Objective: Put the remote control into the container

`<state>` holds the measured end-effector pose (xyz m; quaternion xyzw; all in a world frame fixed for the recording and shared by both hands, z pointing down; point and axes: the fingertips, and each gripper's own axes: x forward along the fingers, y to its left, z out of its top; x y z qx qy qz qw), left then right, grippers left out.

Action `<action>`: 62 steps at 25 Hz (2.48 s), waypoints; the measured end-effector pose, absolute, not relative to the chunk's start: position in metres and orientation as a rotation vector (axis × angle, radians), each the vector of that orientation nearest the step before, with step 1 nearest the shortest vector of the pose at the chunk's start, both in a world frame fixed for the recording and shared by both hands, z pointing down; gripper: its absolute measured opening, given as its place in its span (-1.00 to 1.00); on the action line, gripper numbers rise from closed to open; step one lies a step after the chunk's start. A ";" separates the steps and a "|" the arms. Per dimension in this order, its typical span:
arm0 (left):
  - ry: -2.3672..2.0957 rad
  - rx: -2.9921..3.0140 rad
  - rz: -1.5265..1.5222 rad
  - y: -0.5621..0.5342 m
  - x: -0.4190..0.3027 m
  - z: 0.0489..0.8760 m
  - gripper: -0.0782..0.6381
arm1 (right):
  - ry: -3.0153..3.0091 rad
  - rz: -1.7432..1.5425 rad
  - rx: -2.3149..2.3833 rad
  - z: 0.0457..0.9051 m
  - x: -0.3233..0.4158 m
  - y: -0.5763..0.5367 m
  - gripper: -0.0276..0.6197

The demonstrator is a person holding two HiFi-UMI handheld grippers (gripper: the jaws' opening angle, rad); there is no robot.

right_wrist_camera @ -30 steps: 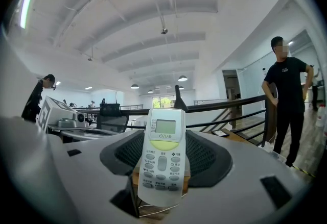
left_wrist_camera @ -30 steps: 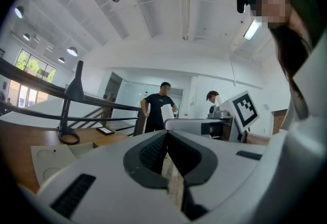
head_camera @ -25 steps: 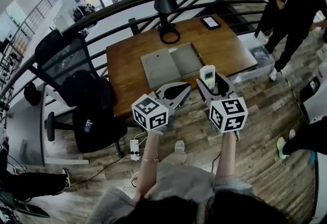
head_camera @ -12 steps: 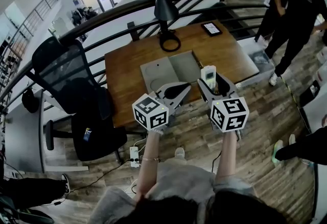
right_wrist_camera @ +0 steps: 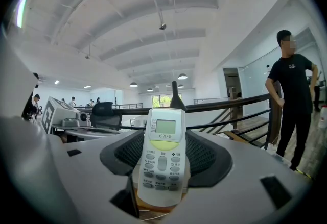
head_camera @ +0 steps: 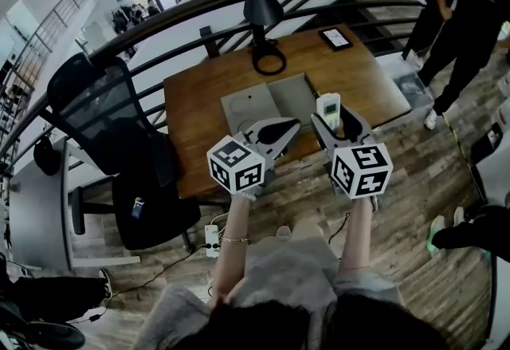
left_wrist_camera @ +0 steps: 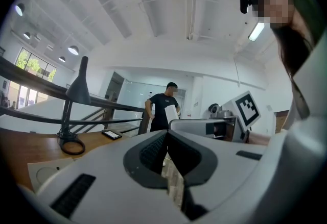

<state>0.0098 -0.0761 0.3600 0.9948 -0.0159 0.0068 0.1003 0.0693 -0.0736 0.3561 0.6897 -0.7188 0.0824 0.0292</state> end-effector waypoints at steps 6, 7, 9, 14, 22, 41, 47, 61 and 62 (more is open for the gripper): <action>-0.081 2.925 0.019 -0.082 0.017 0.368 -0.77 | -2.228 0.285 2.105 0.366 0.081 -0.079 -0.13; -0.093 2.923 0.023 -0.085 0.019 0.369 -0.77 | -2.234 0.288 2.094 0.367 0.083 -0.082 -0.13; -0.119 2.919 0.030 -0.093 0.023 0.370 -0.77 | -2.250 0.294 2.075 0.367 0.088 -0.091 -0.14; -0.178 2.908 0.039 -0.107 0.028 0.370 -0.77 | -2.283 0.333 2.045 0.370 0.101 -0.110 -0.14; -0.275 2.866 0.056 -0.135 0.033 0.386 -0.77 | -2.310 0.375 1.952 0.386 0.109 -0.141 -0.13; -0.451 2.773 0.053 -0.215 0.063 0.415 -0.77 | -2.385 0.401 1.681 0.407 0.130 -0.236 -0.13; -0.548 2.716 0.042 -0.238 0.066 0.428 -0.77 | -2.406 0.433 1.547 0.426 0.127 -0.261 -0.13; -0.633 2.618 0.099 -0.250 0.065 0.465 -0.77 | -2.348 0.523 1.382 0.477 0.120 -0.282 -0.13; -0.629 2.611 0.108 -0.251 0.065 0.469 -0.77 | -2.345 0.534 1.375 0.480 0.118 -0.283 -0.13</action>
